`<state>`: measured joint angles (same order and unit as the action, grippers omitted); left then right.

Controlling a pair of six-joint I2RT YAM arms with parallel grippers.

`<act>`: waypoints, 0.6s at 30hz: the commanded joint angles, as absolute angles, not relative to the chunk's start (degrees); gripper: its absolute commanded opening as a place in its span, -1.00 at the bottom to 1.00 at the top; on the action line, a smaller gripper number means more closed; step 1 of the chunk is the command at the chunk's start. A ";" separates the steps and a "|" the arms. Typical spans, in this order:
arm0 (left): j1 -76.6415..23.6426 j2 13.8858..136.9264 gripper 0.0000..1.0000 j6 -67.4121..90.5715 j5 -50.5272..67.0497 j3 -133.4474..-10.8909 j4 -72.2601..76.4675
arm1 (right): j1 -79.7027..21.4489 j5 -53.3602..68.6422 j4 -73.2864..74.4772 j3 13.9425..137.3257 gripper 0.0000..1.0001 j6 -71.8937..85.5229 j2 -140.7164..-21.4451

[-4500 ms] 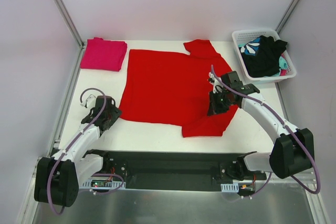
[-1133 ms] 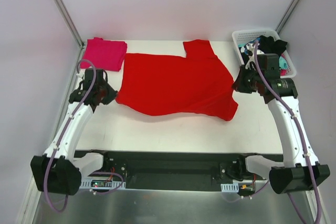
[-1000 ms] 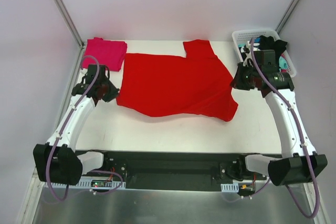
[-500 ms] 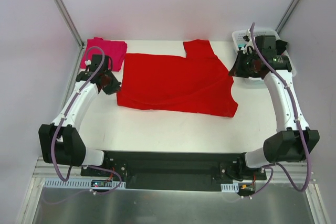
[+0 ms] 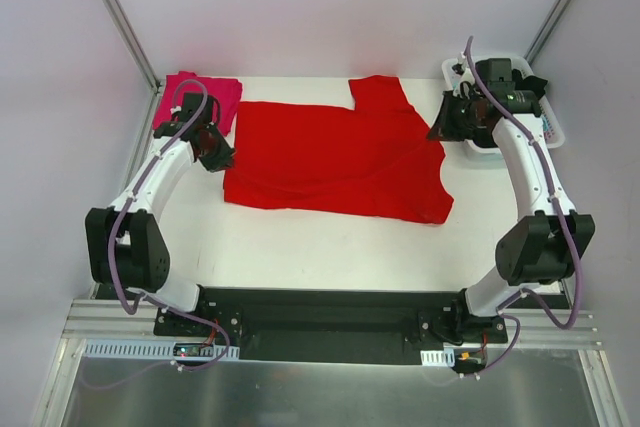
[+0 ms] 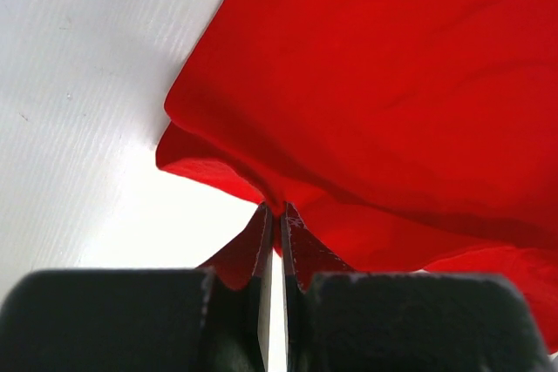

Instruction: Fold and stack the t-shirts

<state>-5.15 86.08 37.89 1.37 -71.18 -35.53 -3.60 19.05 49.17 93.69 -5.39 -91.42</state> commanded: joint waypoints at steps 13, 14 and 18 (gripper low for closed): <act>-4.48 93.95 -1.00 38.05 1.06 -78.22 -36.30 | -5.10 21.27 46.67 96.95 -0.98 -5.27 -98.17; -4.48 94.30 -1.00 38.32 0.97 -78.48 -36.30 | -5.18 21.10 46.58 96.86 -0.98 -5.27 -98.43; -4.48 95.80 -1.00 38.76 0.53 -78.92 -36.30 | -5.19 20.74 45.97 97.21 -0.98 -5.62 -100.19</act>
<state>-5.15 94.74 38.02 1.34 -76.64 -35.46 -5.08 20.05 47.77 95.26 -5.21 -99.09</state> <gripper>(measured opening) 0.016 0.016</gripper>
